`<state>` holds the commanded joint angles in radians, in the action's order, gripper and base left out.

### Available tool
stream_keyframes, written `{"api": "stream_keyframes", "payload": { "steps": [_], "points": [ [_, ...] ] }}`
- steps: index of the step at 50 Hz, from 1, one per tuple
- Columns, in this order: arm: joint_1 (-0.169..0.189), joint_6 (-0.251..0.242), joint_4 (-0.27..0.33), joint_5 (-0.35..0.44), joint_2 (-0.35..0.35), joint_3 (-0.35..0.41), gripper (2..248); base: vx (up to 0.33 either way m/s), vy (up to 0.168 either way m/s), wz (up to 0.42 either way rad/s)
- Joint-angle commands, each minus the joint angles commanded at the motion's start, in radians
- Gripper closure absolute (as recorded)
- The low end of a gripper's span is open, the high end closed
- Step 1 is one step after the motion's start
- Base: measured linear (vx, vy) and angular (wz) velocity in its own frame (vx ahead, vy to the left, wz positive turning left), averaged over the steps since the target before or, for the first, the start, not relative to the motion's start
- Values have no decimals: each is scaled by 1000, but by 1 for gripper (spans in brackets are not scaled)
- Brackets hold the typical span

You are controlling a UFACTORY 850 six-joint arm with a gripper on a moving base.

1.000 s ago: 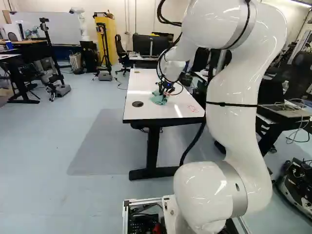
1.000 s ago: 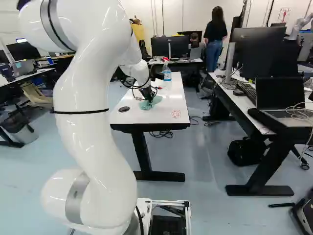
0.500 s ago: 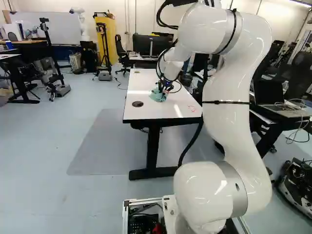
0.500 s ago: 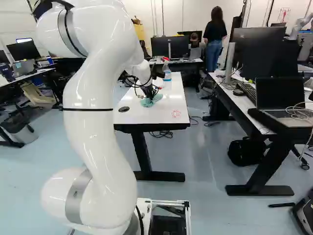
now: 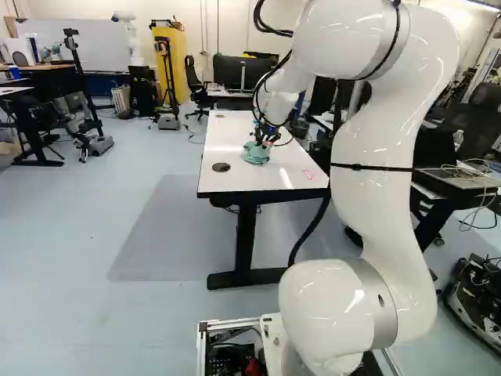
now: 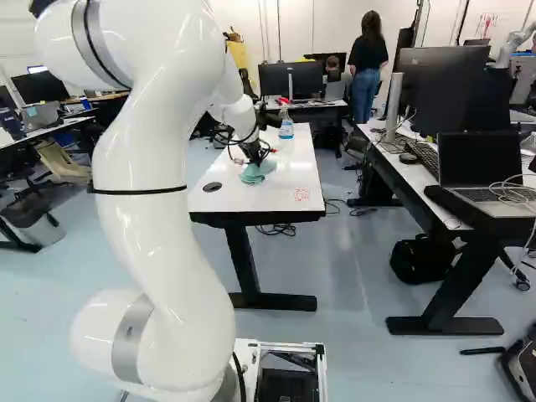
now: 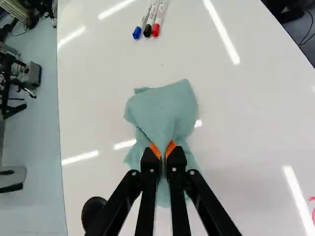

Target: Clean the table with the green towel

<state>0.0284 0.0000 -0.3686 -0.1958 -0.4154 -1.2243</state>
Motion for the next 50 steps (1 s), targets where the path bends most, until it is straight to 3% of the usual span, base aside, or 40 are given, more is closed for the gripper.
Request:
{"api": "stream_keyframes", "payload": {
  "steps": [30,50],
  "points": [
    [-33,0,0,0,157,166,220,0,0,0],
    [-35,0,0,0,249,273,220,0,0,0]
  ]
}}
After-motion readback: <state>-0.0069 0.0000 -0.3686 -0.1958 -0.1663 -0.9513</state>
